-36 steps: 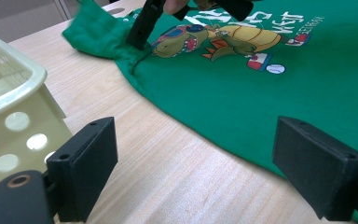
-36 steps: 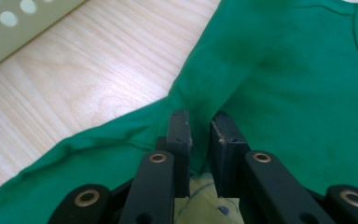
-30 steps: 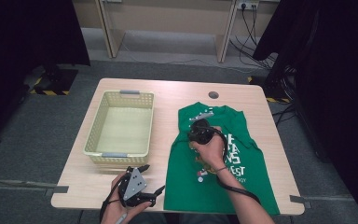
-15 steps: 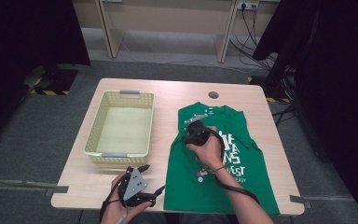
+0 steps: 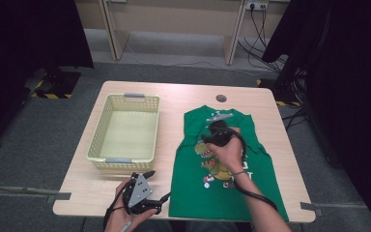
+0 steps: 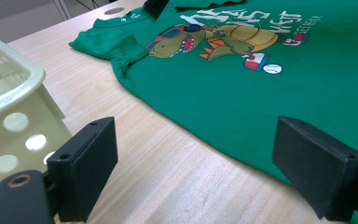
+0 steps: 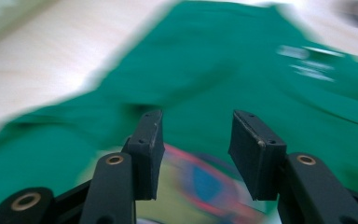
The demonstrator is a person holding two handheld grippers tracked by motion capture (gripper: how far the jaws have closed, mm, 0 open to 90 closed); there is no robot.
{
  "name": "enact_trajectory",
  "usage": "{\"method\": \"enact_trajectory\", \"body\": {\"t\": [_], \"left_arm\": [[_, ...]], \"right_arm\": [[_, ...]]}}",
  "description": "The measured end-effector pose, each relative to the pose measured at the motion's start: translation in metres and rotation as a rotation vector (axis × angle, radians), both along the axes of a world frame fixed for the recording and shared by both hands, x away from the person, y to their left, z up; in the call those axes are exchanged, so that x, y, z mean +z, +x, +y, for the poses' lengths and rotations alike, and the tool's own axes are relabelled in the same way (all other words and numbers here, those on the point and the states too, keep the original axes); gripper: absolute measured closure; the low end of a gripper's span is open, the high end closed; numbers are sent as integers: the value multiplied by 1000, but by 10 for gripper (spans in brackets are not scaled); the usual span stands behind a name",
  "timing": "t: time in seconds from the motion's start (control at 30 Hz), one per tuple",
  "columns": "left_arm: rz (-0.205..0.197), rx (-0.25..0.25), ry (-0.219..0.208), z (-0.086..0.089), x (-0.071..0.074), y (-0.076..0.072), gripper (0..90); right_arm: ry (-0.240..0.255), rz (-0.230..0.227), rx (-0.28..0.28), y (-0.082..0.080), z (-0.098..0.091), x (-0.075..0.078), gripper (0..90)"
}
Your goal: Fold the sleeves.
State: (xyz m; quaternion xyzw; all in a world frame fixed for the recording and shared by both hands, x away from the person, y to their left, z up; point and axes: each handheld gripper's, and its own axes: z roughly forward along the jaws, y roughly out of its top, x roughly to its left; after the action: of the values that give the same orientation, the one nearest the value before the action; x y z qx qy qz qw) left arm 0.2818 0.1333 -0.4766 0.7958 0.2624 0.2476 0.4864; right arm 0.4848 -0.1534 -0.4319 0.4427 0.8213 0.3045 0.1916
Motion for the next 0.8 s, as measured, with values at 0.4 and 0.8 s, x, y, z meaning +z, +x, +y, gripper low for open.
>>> {"method": "enact_trajectory", "body": {"t": [0.4,0.8], "left_arm": [[3,5,5,0,0,0,133],[0,6,3,0,0,0,133]], "right_arm": [[-59,33,-262,21,-107,-17,547],[-33,32,-248,14,-97,-24,565]]}}
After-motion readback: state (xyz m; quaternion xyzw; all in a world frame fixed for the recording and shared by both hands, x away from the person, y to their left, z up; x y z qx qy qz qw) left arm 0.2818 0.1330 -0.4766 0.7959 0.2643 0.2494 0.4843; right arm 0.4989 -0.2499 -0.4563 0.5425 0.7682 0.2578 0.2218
